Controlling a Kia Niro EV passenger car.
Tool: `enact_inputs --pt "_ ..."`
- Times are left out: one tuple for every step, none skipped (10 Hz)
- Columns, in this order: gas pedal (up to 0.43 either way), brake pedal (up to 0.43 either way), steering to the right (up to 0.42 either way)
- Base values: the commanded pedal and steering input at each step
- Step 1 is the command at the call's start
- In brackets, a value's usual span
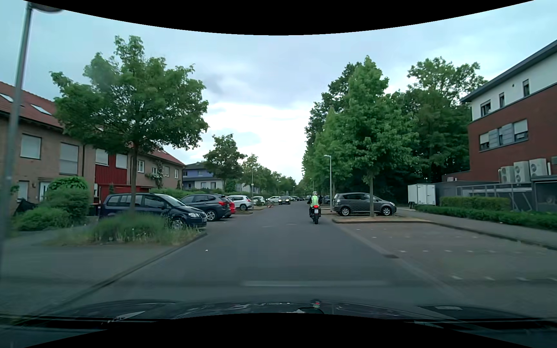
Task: Follow the waypoints while adhering to traffic rules and regulations
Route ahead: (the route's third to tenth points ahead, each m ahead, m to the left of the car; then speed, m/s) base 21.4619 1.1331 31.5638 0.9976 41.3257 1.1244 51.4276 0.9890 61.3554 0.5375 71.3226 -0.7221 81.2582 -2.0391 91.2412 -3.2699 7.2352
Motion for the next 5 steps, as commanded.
enact_inputs --pt "0.130 0.000 -0.012" --pt "0.130 0.000 -0.011" --pt "0.130 0.000 -0.010" --pt "0.130 0.000 -0.010" --pt "0.130 0.000 -0.009"
